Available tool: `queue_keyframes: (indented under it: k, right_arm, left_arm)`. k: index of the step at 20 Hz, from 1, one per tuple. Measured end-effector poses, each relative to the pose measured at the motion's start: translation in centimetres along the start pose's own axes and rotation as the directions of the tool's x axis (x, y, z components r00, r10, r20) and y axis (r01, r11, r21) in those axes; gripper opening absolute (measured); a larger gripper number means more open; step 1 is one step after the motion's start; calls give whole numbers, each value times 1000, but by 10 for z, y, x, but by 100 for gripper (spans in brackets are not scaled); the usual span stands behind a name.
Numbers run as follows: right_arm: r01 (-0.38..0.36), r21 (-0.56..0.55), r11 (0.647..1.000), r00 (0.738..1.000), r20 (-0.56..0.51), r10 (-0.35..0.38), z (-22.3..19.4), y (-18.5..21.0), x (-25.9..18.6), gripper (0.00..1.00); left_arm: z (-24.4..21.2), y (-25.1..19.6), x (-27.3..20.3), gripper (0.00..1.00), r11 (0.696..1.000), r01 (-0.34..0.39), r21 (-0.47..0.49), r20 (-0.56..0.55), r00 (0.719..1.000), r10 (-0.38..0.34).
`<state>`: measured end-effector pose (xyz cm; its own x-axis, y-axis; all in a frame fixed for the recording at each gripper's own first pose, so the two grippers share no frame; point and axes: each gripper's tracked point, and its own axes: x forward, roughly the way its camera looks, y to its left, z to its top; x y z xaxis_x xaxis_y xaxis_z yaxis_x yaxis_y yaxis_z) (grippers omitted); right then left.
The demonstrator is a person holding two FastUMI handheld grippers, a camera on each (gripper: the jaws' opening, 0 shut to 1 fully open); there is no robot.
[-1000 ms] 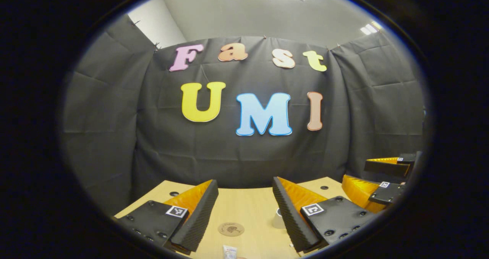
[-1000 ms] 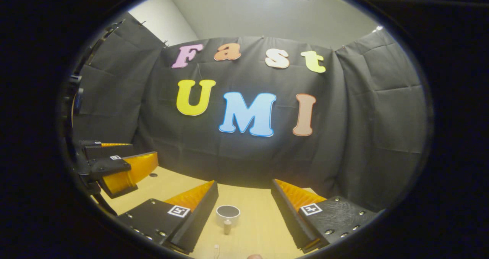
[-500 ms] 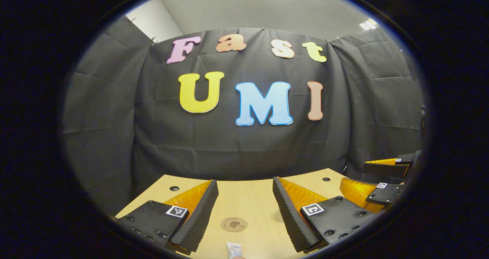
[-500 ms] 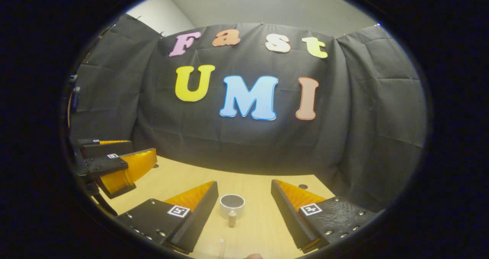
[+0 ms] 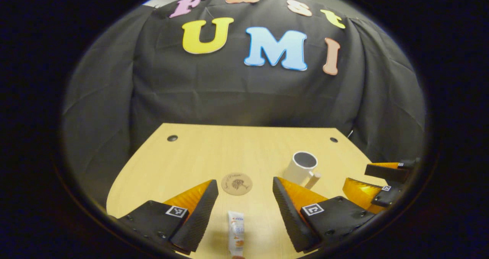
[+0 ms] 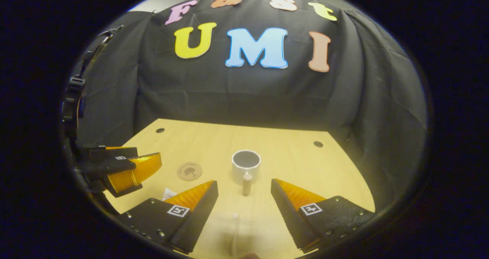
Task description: Put the toothbrush and toothpaste on the desktop into the cup, then pick up the cup and place it on the coaster on the desktop.
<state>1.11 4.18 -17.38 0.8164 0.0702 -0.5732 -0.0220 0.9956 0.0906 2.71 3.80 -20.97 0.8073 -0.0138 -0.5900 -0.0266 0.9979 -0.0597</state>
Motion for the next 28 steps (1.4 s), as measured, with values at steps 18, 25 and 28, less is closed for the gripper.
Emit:
queue_keyframes:
  k: [18,25,28]
  right_arm:
    - [-39,81,996,775,-627,81,-165,24,23,93]
    - [-32,80,996,689,-721,81,-194,24,20,90]
    - [-19,27,999,673,-739,33,-199,20,20,80]
  left_arm:
    - [-181,23,30,95,1000,25,6,-659,752,-15]
    - [-207,20,31,95,1000,17,-23,-717,697,-29]
    - [-208,22,32,93,1000,23,1,-716,698,-16]
